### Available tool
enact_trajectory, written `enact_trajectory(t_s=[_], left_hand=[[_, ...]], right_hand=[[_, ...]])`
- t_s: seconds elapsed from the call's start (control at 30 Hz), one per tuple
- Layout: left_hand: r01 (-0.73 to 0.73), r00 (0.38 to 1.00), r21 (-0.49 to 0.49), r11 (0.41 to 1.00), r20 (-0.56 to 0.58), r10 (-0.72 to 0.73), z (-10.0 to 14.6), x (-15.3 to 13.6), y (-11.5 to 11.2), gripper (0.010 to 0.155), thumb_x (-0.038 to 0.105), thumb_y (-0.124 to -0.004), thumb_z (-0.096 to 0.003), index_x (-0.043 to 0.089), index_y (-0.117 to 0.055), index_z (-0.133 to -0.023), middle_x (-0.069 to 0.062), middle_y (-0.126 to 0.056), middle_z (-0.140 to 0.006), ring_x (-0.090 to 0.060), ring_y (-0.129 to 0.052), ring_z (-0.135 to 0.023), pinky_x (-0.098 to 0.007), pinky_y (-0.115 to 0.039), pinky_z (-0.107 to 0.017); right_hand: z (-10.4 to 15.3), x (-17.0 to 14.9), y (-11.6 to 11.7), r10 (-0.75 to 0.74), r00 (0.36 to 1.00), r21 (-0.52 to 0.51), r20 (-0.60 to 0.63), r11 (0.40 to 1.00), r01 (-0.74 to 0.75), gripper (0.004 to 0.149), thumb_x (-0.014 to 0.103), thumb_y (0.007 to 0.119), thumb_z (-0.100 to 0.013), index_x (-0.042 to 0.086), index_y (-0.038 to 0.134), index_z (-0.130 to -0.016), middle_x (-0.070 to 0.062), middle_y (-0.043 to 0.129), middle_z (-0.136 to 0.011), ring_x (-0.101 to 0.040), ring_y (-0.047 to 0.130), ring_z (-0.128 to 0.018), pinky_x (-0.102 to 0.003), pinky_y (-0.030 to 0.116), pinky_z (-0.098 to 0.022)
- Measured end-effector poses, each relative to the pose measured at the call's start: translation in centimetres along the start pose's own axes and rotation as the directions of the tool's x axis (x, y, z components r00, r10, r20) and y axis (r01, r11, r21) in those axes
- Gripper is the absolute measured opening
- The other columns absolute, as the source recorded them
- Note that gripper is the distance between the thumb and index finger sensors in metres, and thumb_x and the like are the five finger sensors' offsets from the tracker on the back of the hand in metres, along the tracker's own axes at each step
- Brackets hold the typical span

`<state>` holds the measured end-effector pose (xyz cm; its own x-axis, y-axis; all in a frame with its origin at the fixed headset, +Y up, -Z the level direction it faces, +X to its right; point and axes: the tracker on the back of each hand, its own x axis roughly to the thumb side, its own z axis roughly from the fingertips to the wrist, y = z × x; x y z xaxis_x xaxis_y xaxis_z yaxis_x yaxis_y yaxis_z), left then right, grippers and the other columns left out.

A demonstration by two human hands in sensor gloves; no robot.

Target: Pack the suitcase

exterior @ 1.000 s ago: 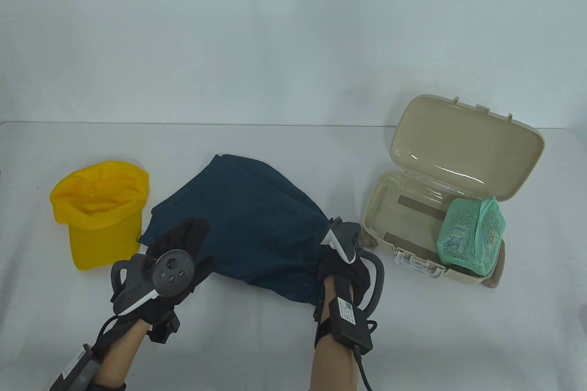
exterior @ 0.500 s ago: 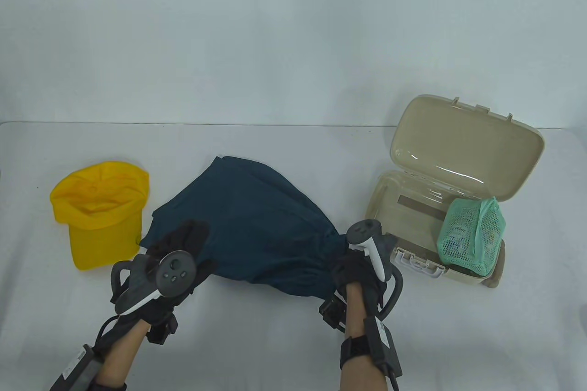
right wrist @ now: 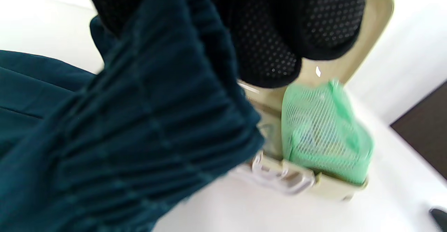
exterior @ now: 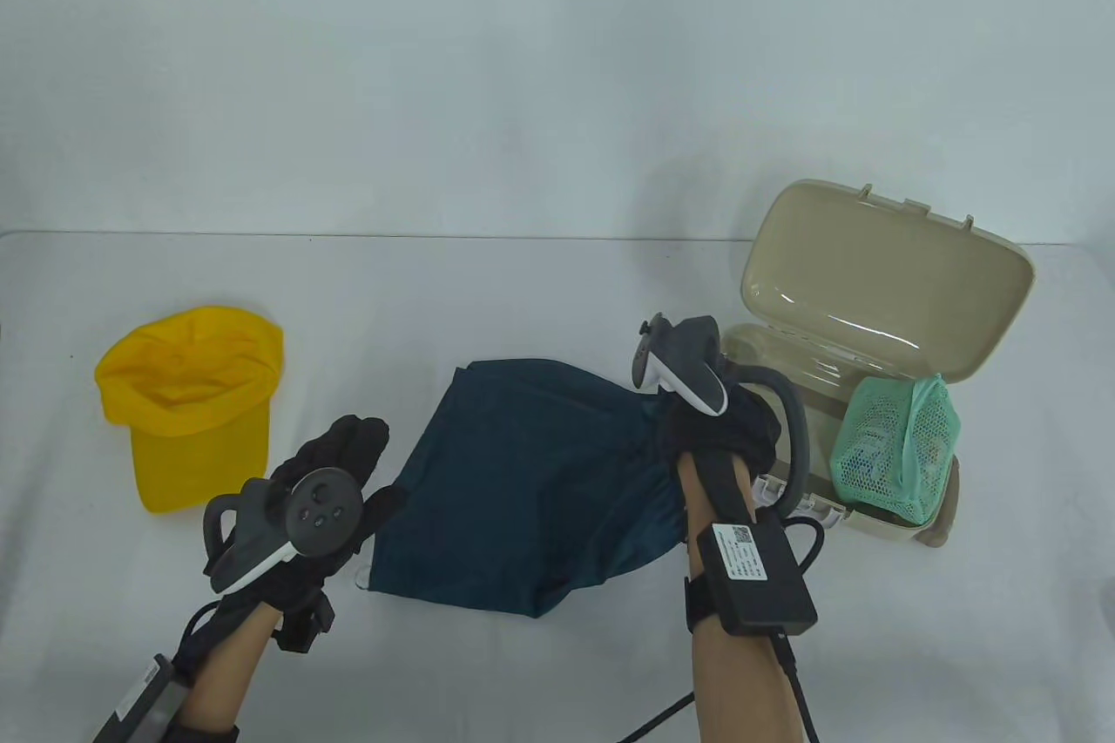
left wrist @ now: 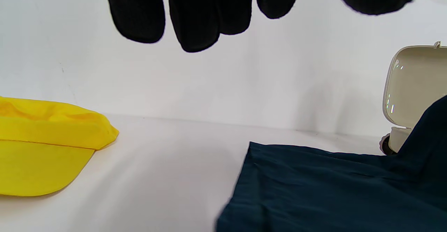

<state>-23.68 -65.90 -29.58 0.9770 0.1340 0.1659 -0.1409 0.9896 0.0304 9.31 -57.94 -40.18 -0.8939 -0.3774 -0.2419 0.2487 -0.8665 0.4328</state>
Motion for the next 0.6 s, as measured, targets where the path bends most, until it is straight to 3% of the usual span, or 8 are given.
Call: enact_trajectory(t_s=[0.2,0.4,0.6], left_hand=[[0.0,1.0,-0.02,1.0,-0.016,0.0,-0.2,-0.5,-0.3,0.076,0.06,-0.063,-0.0496,0.029,-0.04,-0.115,-0.008,-0.051,-0.121,-0.033,-0.07,-0.106,-0.056,-0.065,-0.074],[-0.009,1.0,-0.033,0.999,-0.027,0.009,-0.3,-0.9,-0.3,0.076,0.06,-0.063,-0.0496,0.029,-0.041,-0.115,-0.008,-0.051,-0.121,-0.034,-0.07,-0.106,-0.056,-0.065,-0.074],[-0.029,0.999,-0.041,0.999,-0.035,0.028,-0.3,-1.1,-0.3,0.076,0.06,-0.063,-0.0498,0.029,-0.041,-0.115,-0.008,-0.052,-0.121,-0.034,-0.071,-0.105,-0.056,-0.065,-0.074]], right_hand=[[1.0,7.1,-2.2,0.084,0.992,-0.037,0.093,0.996,-0.081,0.052,0.046,0.082,-0.048,0.012,0.076,-0.086,-0.001,0.099,-0.055,-0.015,0.102,-0.043,-0.038,0.089,-0.04],[1.4,14.9,-0.7,0.086,0.977,-0.04,0.193,0.996,-0.08,0.054,0.047,0.08,-0.049,0.01,0.074,-0.088,0.0,0.099,-0.053,-0.013,0.103,-0.04,-0.035,0.09,-0.037],[1.9,18.1,0.9,0.013,0.959,-0.039,0.283,0.999,-0.002,0.055,0.049,0.077,-0.05,0.01,0.074,-0.089,0.003,0.099,-0.053,-0.011,0.103,-0.04,-0.033,0.09,-0.037]])
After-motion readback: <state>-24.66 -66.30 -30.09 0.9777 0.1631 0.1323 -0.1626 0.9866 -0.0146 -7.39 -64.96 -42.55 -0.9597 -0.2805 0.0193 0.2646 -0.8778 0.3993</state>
